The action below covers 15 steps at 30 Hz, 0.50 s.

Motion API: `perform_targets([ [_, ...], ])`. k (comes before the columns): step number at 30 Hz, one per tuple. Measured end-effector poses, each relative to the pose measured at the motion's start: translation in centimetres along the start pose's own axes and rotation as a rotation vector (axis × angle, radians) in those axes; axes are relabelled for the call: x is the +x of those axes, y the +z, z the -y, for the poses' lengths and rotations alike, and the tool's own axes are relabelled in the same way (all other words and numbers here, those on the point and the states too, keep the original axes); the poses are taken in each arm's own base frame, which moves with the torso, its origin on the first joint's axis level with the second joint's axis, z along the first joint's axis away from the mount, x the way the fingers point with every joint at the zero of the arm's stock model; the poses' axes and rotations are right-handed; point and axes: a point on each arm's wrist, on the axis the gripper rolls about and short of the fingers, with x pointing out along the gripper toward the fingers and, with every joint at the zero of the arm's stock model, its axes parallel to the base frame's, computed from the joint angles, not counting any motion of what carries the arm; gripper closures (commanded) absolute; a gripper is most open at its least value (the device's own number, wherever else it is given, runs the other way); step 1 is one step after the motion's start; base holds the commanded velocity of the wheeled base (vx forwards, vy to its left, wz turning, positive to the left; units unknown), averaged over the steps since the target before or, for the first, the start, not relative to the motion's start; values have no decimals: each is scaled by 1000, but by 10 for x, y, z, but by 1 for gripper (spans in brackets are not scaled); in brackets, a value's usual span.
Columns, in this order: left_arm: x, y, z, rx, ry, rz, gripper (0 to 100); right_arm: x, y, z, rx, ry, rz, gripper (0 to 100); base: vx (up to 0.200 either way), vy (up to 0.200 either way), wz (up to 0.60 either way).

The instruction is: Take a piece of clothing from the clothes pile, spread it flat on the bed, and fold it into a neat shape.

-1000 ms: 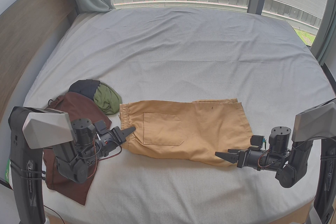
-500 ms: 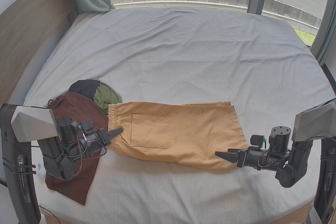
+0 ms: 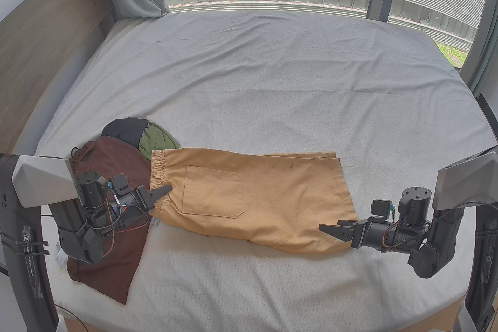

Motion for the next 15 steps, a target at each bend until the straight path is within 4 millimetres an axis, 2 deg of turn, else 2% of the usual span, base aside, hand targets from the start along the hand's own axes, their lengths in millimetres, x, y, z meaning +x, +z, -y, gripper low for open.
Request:
perform_targets([
  [15,-22,19,-14,-2,-19,17,100,0,0,0,1,-1,0,0,0,0,0],
])
